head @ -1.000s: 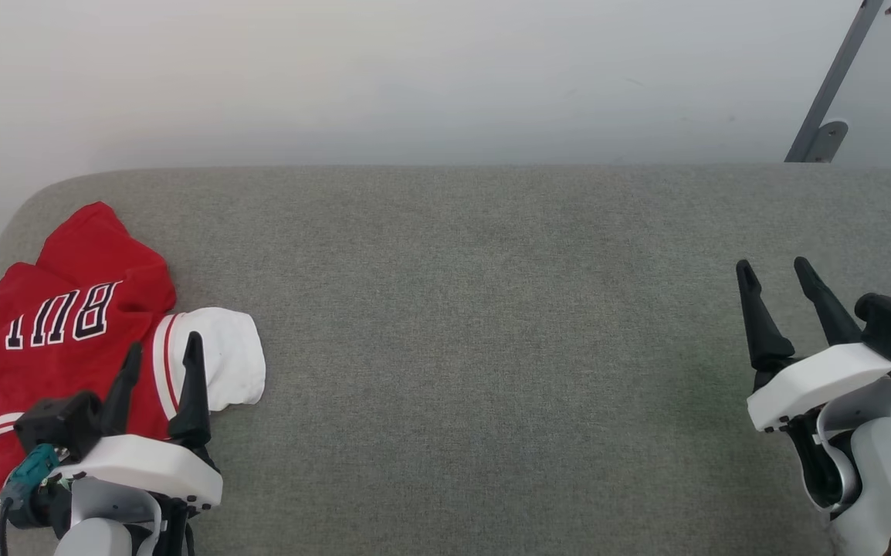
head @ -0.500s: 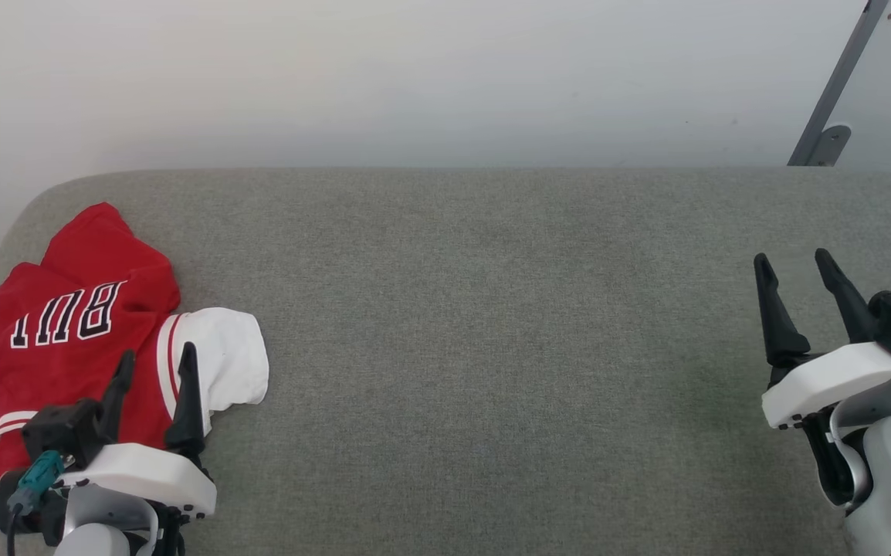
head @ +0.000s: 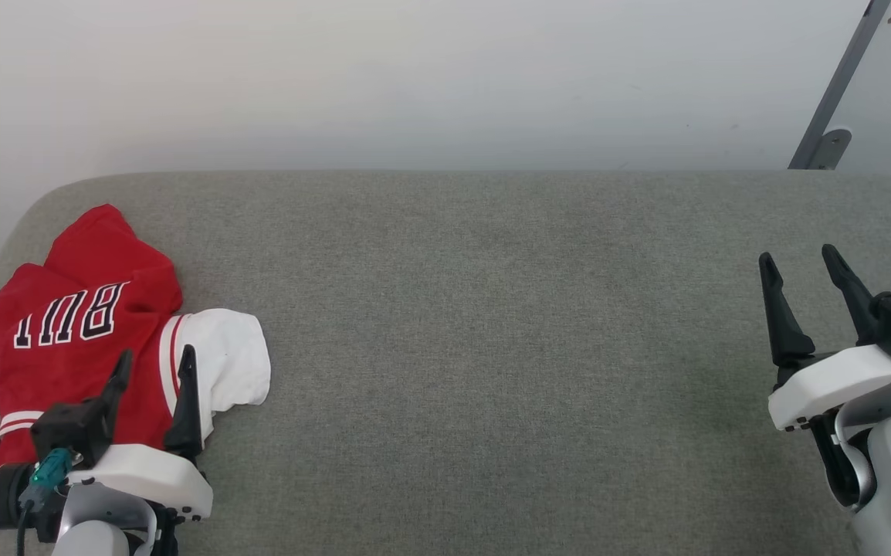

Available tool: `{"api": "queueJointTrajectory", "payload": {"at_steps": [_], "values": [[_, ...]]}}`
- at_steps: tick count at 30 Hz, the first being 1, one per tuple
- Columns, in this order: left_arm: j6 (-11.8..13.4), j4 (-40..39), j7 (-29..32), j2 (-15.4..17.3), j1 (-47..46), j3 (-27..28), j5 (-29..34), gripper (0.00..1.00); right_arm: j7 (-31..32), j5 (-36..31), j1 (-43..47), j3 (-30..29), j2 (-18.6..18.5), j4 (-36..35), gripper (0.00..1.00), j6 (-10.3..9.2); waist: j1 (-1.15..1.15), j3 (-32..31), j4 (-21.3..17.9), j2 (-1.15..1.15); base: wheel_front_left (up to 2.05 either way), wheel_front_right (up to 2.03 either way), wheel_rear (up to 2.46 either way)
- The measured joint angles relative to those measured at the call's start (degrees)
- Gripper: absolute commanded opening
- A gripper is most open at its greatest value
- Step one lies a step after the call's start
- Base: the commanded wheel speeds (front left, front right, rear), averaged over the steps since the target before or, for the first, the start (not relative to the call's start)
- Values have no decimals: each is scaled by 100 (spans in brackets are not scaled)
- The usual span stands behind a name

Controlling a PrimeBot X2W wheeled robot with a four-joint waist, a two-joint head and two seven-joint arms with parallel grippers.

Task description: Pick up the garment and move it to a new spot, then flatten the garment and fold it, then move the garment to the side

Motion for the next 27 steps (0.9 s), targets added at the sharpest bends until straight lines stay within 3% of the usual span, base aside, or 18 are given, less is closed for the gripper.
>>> {"api": "queueJointTrajectory", "payload": {"at_steps": [16,27], "values": [[-30,130,-113,26,-40,33,353,100,-115,-243,-24,-68,-62,-12,100,0,0,-3,18,0,0,0,0],[-31,154,-113,-15,-86,62,253,100,-115,68,-15,-82,-10,-40,100,0,0,2,81,0,0,0,0]]}}
